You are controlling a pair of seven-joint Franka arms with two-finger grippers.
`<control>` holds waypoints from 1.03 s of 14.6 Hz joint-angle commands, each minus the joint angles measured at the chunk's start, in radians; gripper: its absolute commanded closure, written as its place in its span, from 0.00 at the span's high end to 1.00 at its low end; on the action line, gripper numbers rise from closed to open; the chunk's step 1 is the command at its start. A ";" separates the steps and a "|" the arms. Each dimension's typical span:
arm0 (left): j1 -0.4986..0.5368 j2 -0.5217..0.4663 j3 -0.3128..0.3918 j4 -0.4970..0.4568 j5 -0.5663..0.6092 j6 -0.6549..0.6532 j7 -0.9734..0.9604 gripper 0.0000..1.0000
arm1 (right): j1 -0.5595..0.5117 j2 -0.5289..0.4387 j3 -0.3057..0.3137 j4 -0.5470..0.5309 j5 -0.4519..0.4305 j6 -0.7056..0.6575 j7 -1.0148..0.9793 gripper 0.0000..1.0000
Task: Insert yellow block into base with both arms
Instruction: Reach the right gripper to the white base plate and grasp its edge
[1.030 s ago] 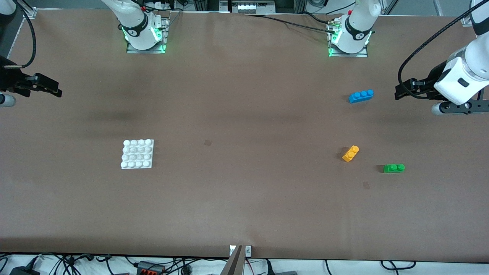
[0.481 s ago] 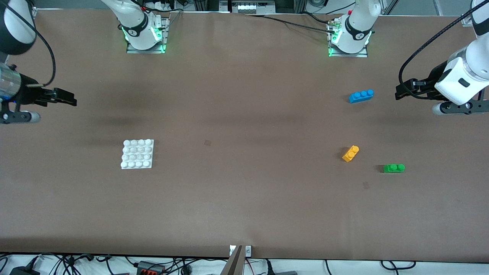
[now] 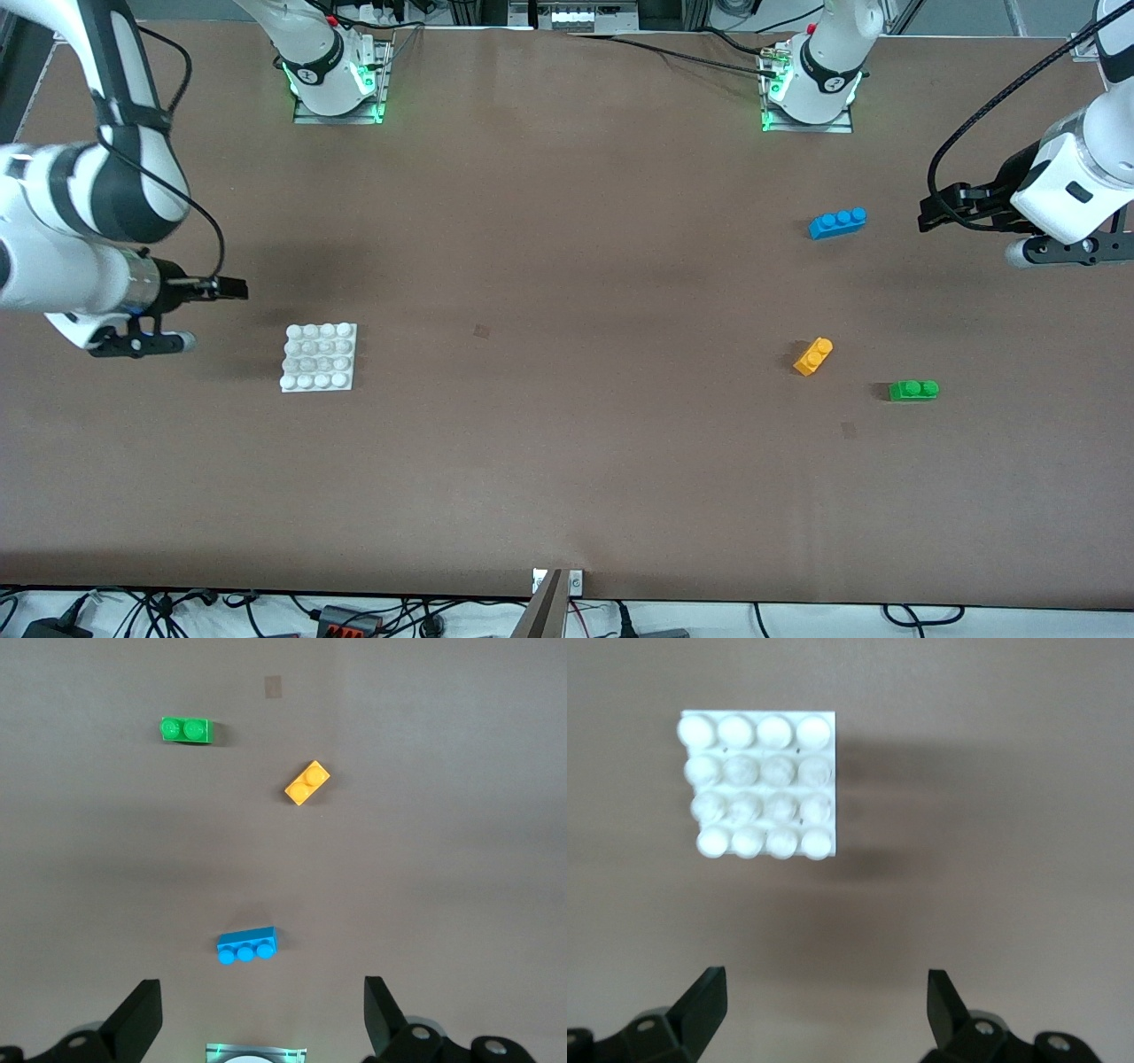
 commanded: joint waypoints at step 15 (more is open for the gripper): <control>0.028 0.022 -0.004 0.028 -0.023 -0.026 0.051 1.00 | 0.115 0.216 0.001 -0.111 0.013 0.487 0.193 1.00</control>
